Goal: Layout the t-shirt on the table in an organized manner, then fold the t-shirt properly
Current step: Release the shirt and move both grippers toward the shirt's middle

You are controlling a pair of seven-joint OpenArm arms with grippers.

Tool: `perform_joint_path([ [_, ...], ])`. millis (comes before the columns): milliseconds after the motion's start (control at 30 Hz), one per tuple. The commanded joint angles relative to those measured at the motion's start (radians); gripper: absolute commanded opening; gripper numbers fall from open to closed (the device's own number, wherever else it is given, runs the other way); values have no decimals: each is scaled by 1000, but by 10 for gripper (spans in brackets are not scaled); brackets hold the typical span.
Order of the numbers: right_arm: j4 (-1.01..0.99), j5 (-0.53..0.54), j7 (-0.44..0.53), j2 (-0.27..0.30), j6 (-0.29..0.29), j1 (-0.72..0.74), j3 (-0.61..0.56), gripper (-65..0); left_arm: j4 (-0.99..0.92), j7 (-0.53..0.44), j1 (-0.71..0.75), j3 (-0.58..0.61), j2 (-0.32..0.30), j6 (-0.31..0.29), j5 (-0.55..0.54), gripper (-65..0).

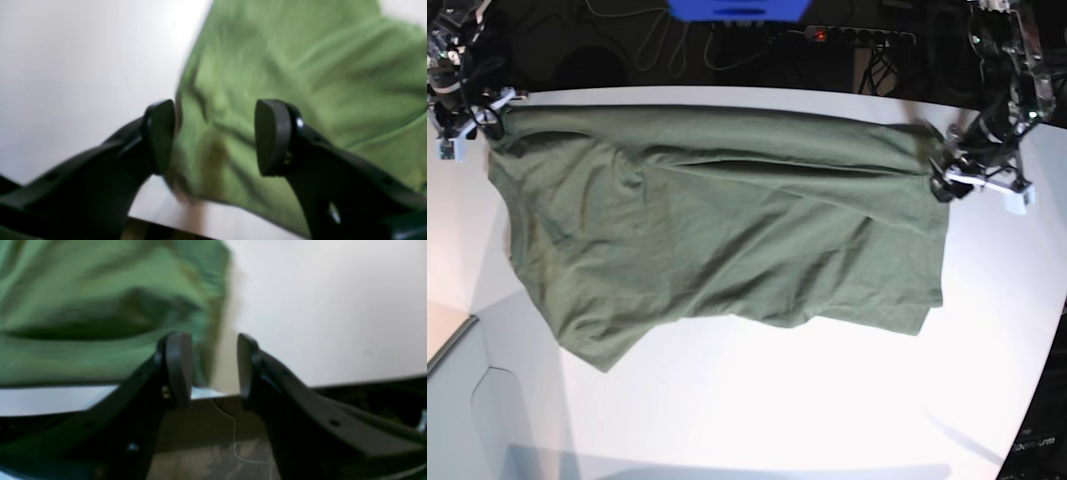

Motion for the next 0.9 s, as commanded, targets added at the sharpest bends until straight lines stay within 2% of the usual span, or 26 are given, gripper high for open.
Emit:
perform_joint_path([
  [0, 21, 11, 17, 3, -4, 3, 10, -415, 38, -13, 2, -29, 5, -2, -7, -277],
  [100, 22, 11, 17, -2, -4, 6, 15, -413, 72, -13, -3, -92, 22, -2, -7, -275],
  [367, 22, 8, 17, -7, -4, 26, 15, -412, 69, -16, -27, -99, 16, -2, -3, -273],
  [667, 22, 8, 17, -7, -4, 49, 15, -412, 66, -15, -78, -147, 16, -2, 6, -138],
  [867, 22, 7, 17, -7, -4, 92, 10, -412, -77, -16, -202, -144, 16, -2, 6, -132],
])
